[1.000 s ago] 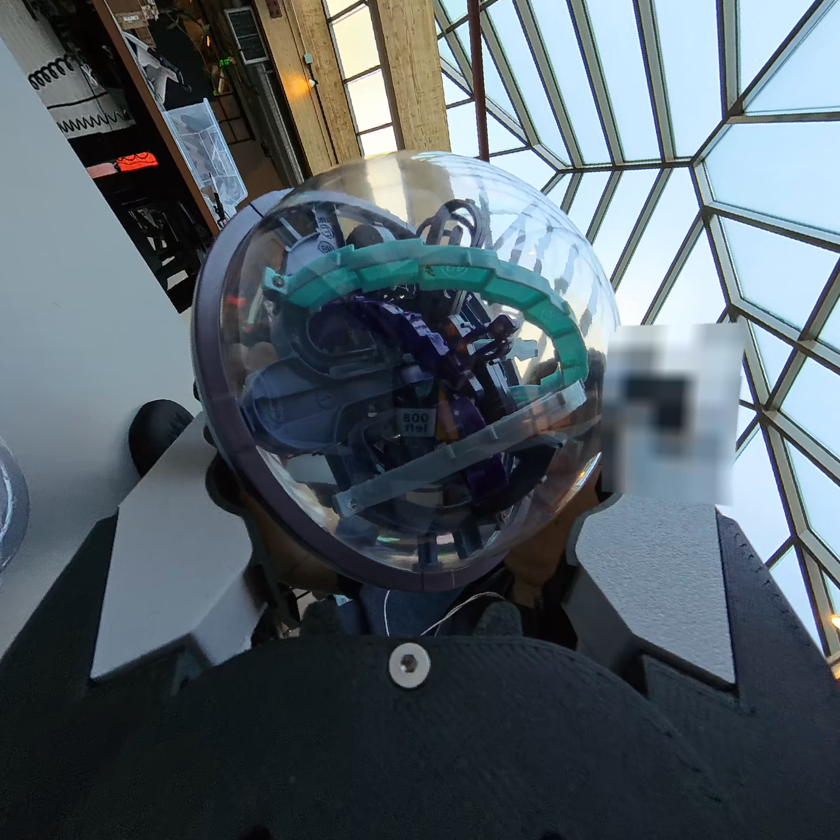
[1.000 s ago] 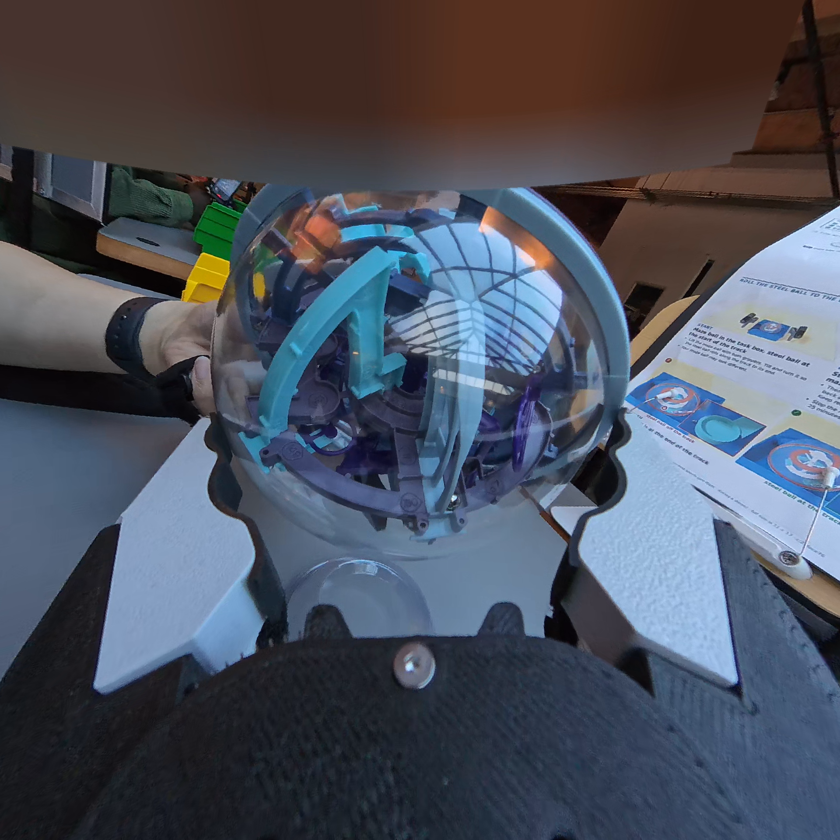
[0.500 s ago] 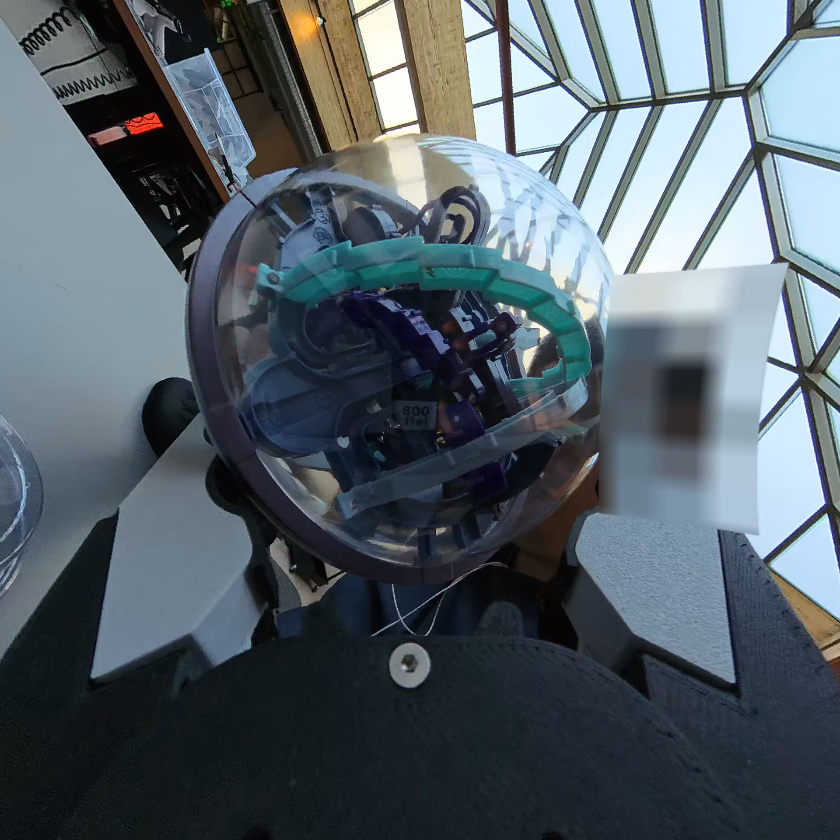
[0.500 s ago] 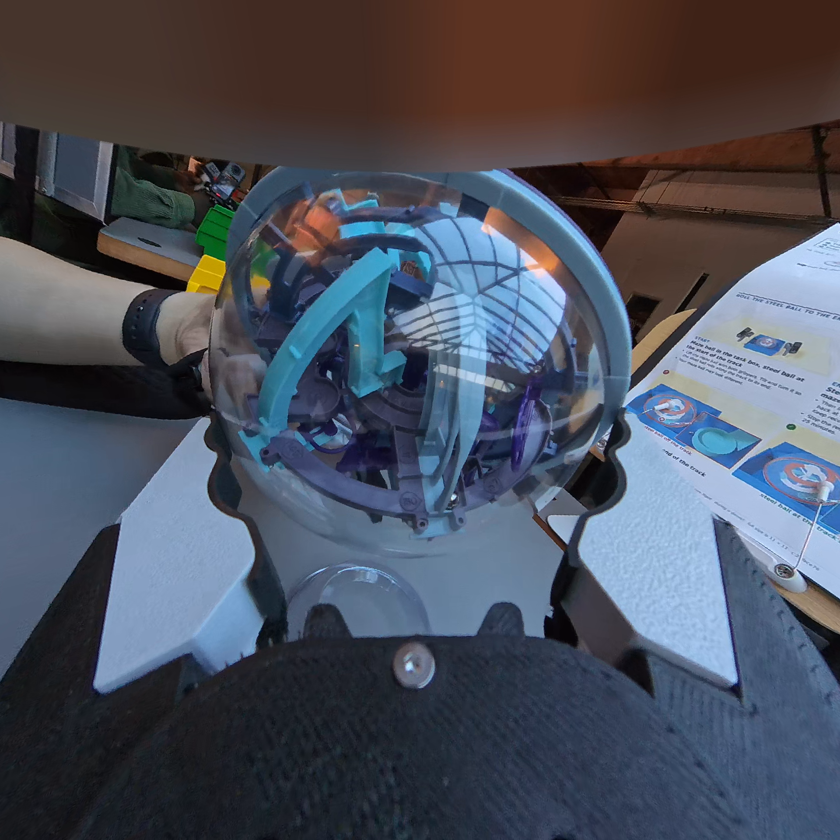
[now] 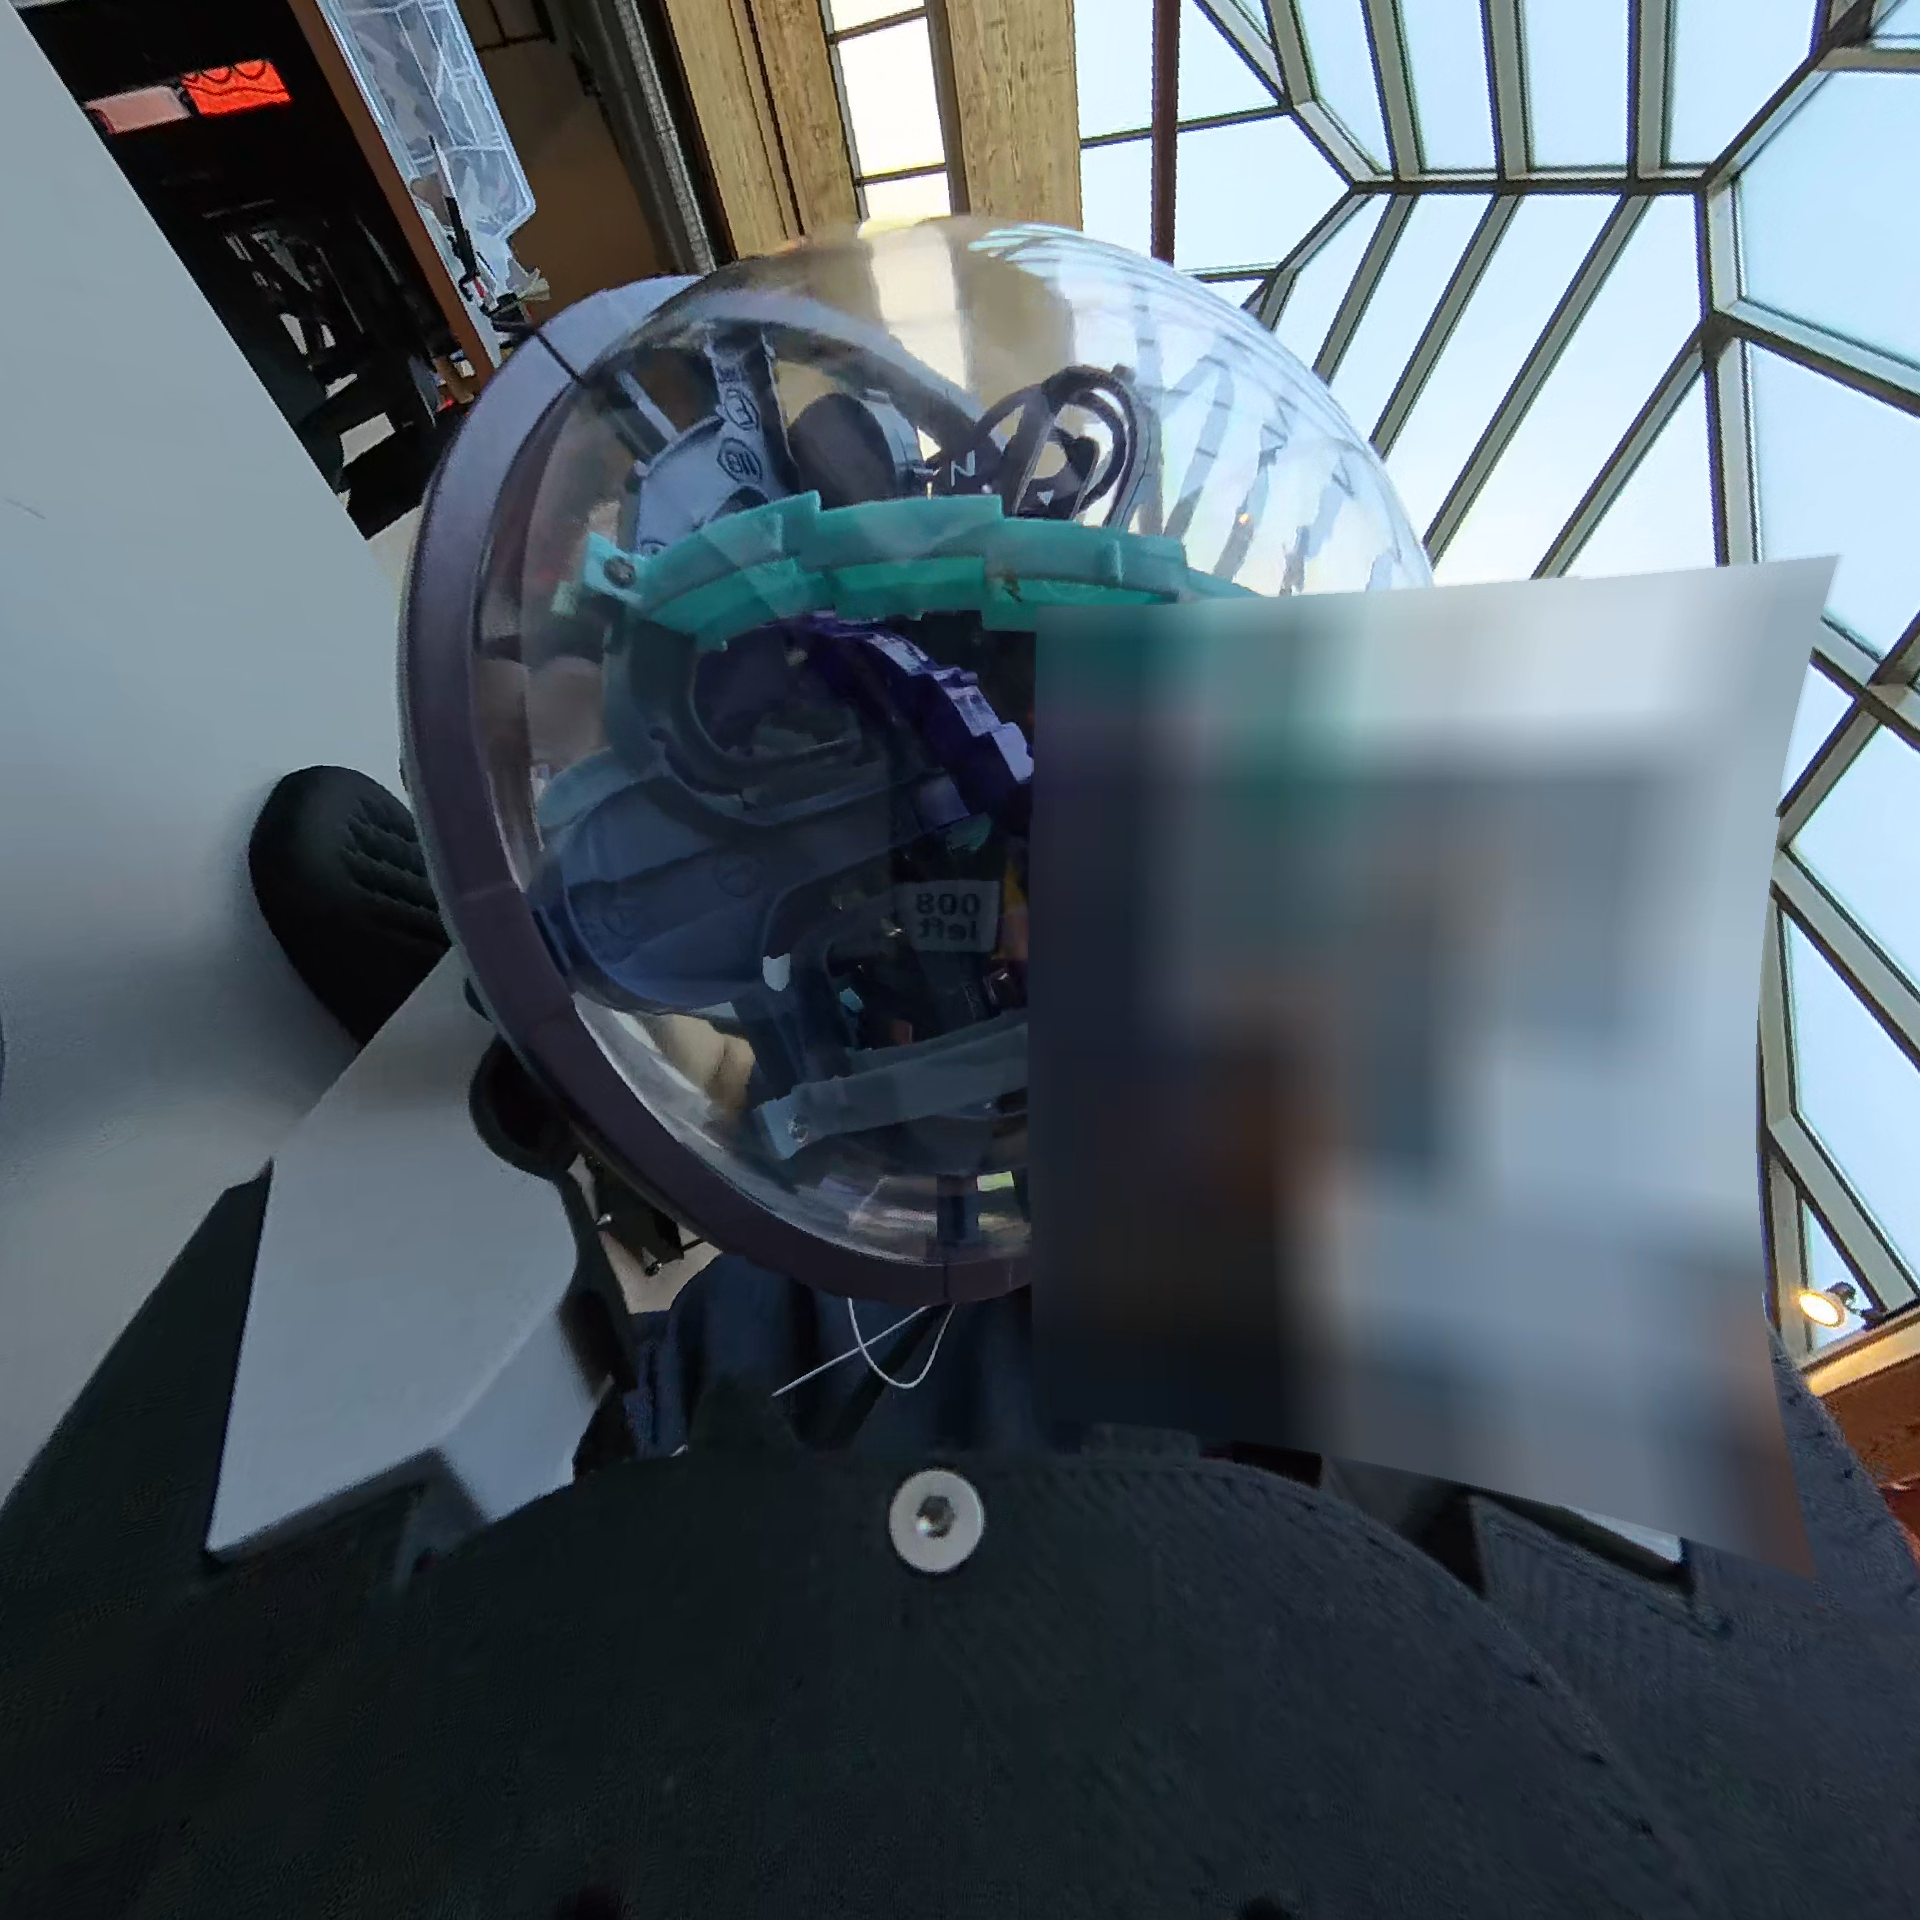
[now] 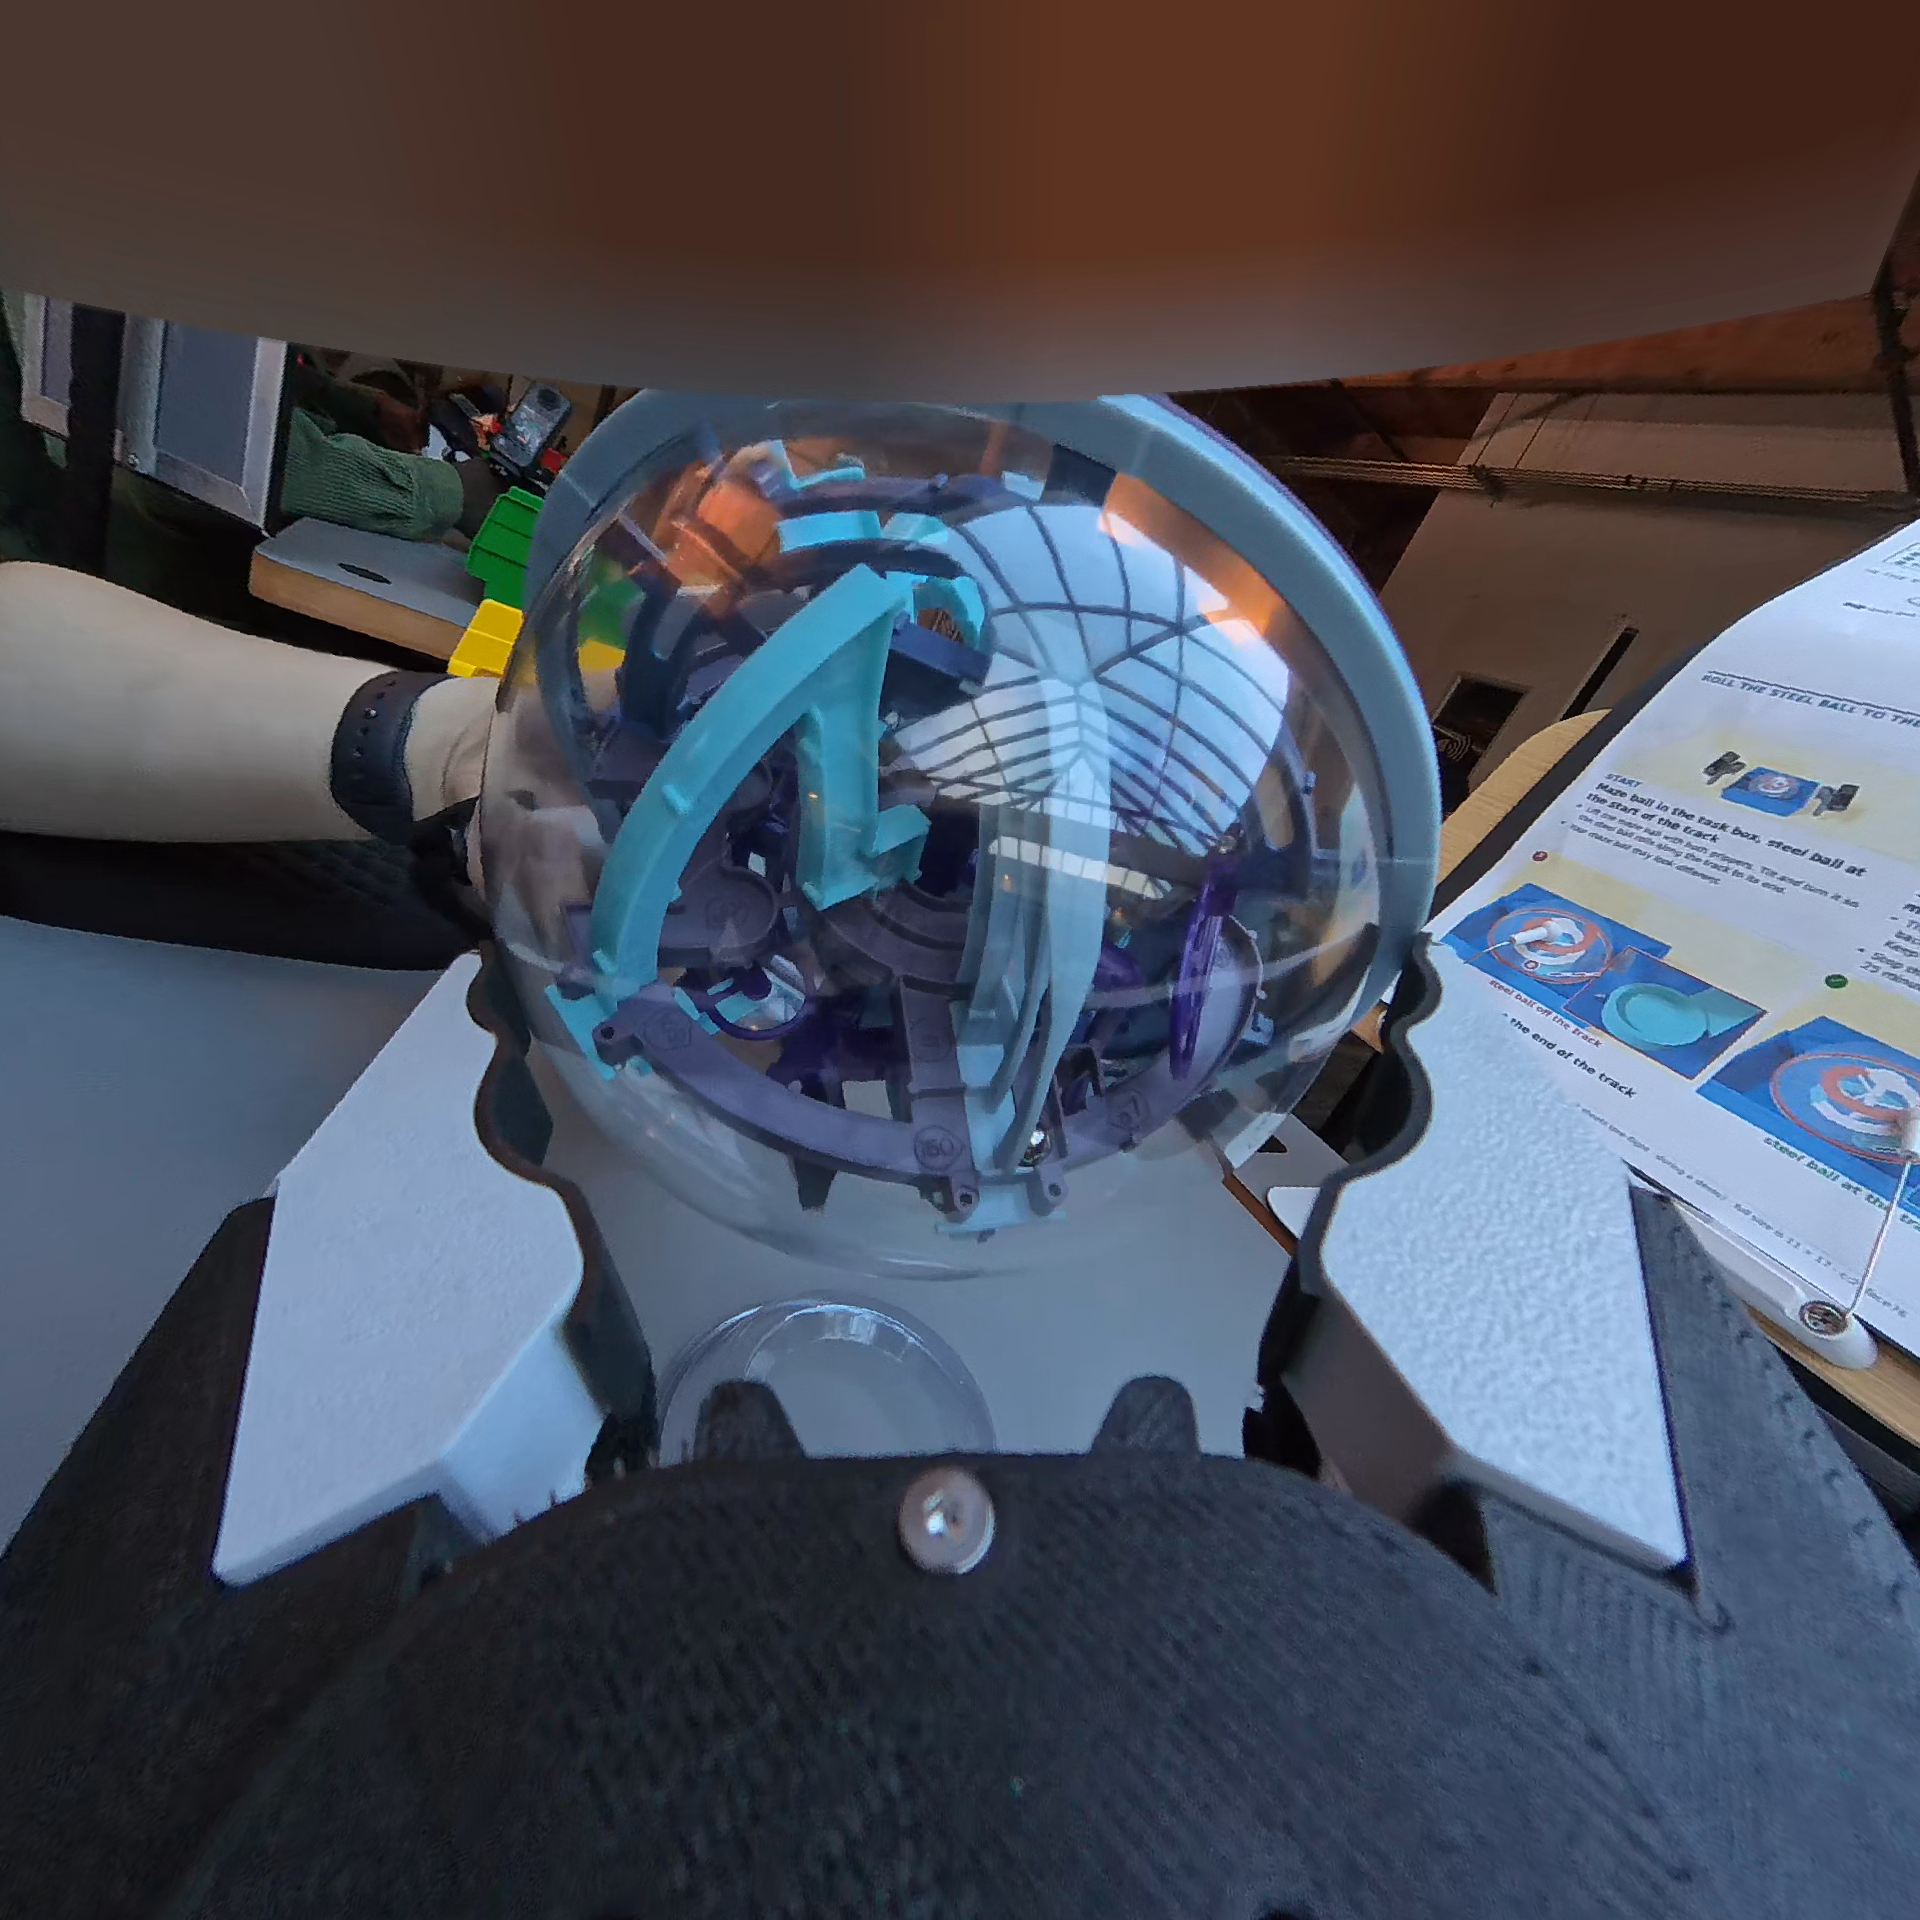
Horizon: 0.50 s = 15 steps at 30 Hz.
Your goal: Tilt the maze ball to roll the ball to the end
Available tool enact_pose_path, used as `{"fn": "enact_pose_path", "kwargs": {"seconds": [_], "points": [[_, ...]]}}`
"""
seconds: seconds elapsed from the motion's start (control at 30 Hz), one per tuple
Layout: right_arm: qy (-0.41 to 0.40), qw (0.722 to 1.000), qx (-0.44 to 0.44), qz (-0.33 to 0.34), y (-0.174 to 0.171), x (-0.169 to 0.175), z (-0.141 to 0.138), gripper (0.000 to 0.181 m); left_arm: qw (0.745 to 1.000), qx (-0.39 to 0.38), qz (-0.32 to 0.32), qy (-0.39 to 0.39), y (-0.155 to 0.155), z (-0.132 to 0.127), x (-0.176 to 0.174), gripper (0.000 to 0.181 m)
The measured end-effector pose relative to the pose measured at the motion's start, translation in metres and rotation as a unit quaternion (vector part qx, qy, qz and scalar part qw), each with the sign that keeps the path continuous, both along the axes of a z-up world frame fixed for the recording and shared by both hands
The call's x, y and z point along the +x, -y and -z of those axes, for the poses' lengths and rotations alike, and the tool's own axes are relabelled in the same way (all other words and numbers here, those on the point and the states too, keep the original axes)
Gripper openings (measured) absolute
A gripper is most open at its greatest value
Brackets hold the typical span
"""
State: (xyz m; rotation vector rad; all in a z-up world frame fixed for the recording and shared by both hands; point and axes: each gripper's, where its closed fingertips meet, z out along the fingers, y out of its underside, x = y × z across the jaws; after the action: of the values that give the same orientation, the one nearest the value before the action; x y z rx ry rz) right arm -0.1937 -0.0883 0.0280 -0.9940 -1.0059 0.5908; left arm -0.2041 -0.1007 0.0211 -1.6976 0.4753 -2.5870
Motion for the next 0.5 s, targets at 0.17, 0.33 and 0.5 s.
{"fn": "enact_pose_path", "kwargs": {"seconds": [0.17, 0.33, 0.5], "points": [[0.006, 1.000, 0.006, 0.005, -0.0001, -0.0013, 0.0014, 0.159, 1.000, 0.017, 0.002, -0.012, 0.0011, 0.0008, -0.0014, 0.158], [-0.025, 1.000, -0.012, -0.013, 0.0009, 0.0003, -0.0036, 0.159, 1.000, -0.017, 0.013, 0.009, 0.0004, -0.0014, -0.0001, 0.159], [-0.031, 0.999, -0.006, -0.010, 0.0003, 0.0028, -0.0057, 0.159, 0.999, -0.026, 0.006, 0.022, -0.0029, -0.0027, 0.0027, 0.159]]}}
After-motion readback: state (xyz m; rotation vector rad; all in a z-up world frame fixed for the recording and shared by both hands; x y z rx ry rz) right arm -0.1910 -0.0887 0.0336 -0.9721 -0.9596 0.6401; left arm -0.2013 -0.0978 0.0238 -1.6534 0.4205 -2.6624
